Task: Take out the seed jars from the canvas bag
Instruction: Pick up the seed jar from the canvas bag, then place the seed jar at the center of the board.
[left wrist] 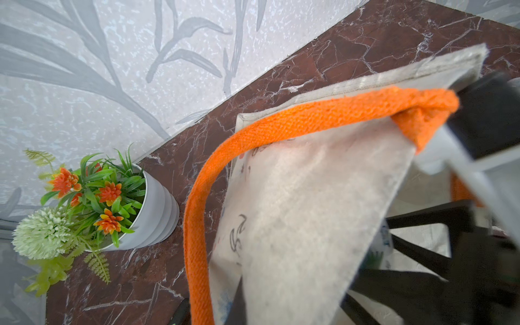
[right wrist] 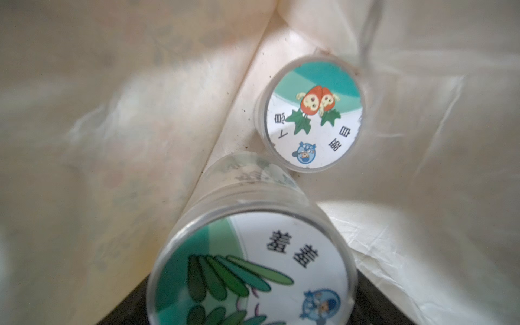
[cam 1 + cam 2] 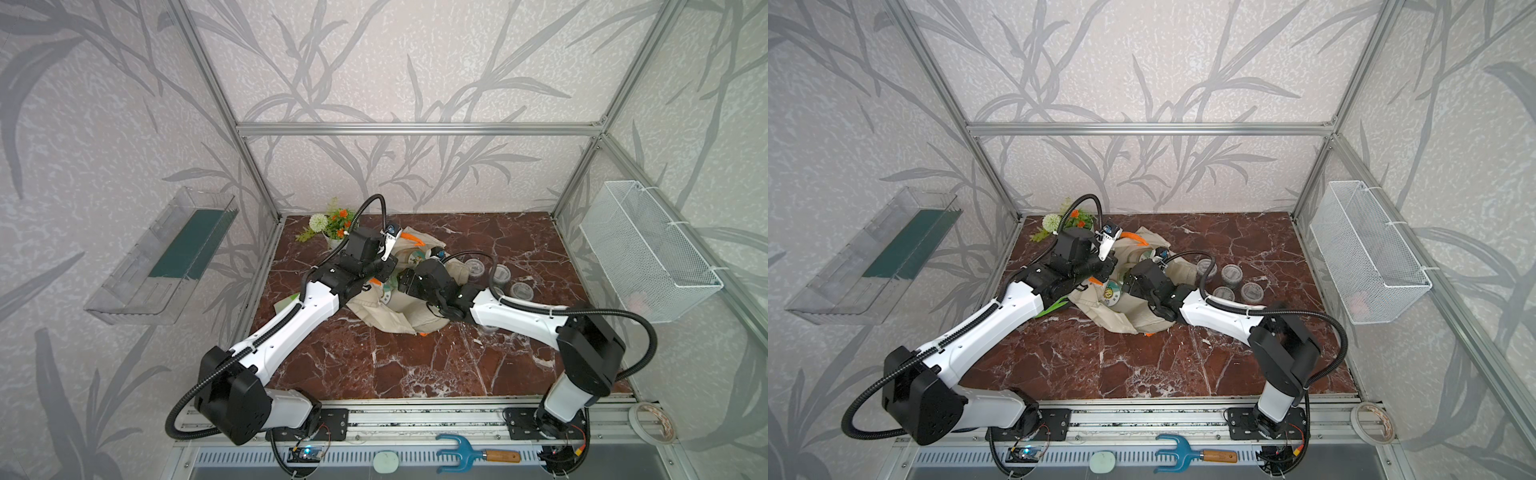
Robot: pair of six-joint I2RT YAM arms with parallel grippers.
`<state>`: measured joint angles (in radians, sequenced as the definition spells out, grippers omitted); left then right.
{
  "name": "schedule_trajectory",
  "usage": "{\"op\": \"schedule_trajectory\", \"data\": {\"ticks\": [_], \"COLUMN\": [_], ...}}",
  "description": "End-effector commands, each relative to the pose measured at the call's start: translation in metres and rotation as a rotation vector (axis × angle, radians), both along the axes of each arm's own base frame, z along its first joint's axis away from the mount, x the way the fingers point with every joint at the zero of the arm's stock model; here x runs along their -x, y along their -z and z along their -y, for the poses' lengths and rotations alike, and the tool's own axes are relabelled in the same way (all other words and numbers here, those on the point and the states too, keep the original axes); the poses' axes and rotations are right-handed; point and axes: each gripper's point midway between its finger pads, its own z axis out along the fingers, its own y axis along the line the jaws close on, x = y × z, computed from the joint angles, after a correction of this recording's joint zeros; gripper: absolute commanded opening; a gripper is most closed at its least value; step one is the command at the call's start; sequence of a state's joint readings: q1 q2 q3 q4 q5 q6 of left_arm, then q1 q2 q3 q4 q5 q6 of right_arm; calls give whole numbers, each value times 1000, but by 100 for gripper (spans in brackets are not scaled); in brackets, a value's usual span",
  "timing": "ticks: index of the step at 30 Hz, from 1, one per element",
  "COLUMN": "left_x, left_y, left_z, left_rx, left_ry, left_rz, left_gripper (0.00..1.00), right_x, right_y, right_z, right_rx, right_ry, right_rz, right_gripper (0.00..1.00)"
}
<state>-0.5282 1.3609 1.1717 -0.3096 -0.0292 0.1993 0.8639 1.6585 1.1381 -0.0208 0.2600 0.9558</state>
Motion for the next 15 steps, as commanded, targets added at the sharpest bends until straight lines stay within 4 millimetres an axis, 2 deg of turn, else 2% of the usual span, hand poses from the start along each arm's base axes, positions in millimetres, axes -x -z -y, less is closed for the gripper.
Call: {"op": "schedule_trajectory", "data": {"ticks": [1, 8, 12, 15], "left_x": [-11, -23, -25, -29], "left_y": [-30, -22, -21, -18], "left_z": [3, -5, -10, -15], "left_rx": [34, 3, 21, 4], "left_ry": [-3, -40, -53, -61], "left_rz": [113, 116, 122, 118], "left_gripper": [0, 0, 0, 0], "right_x": [12, 64, 104, 132], "right_y": [-37, -83, -98, -102], "right_z": [23, 89, 133, 160], "right_rx": [77, 240, 361, 444], "right_ry": [-8, -54, -84, -105], "right_rz": [75, 94, 41, -6], "right_gripper": [65, 65, 65, 65]}}
